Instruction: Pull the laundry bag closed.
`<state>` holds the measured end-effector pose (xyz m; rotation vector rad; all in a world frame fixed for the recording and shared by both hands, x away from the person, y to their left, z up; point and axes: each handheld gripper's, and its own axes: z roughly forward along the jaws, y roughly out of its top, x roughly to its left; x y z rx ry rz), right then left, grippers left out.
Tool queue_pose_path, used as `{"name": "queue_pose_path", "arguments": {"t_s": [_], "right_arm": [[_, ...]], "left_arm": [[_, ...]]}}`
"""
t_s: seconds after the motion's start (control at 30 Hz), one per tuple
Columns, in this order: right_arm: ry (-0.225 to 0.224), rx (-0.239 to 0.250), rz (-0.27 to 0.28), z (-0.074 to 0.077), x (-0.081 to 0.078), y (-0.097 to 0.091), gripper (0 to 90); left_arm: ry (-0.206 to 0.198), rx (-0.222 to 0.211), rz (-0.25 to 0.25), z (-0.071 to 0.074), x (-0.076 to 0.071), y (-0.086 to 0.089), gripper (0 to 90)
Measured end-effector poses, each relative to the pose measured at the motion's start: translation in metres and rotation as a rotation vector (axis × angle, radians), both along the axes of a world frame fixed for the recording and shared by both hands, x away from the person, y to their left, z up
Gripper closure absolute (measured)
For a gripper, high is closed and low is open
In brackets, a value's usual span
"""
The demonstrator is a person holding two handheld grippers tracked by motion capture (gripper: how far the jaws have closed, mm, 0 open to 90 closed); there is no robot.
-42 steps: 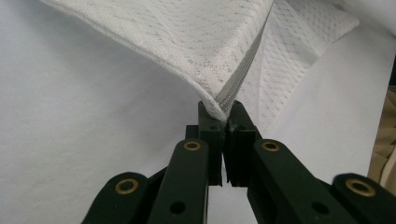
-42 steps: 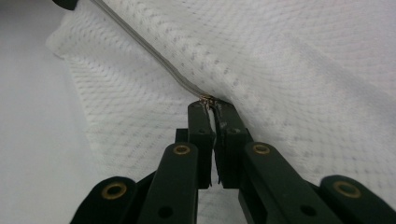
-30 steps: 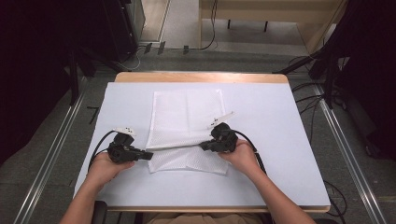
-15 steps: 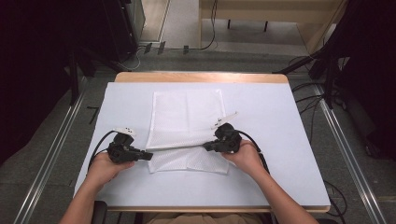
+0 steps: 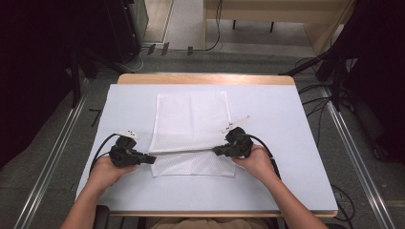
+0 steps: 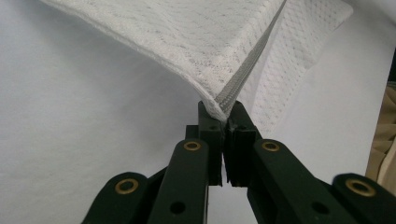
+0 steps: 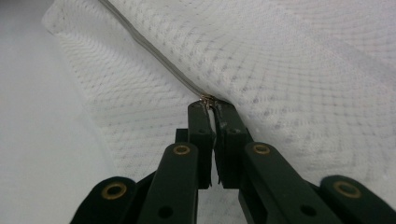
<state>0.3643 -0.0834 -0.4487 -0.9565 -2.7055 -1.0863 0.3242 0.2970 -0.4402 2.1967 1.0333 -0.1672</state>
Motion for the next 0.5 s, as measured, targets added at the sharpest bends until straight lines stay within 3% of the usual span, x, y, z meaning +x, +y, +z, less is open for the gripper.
{"name": "queue_pose_path", "arguments": {"t_s": [0.5], "right_arm": [[0.007, 0.007, -0.028, 0.0, -0.002, -0.019, 88.2]], "left_arm": [[0.018, 0.003, -0.002, 0.0, -0.001, 0.003, 87.8]]}}
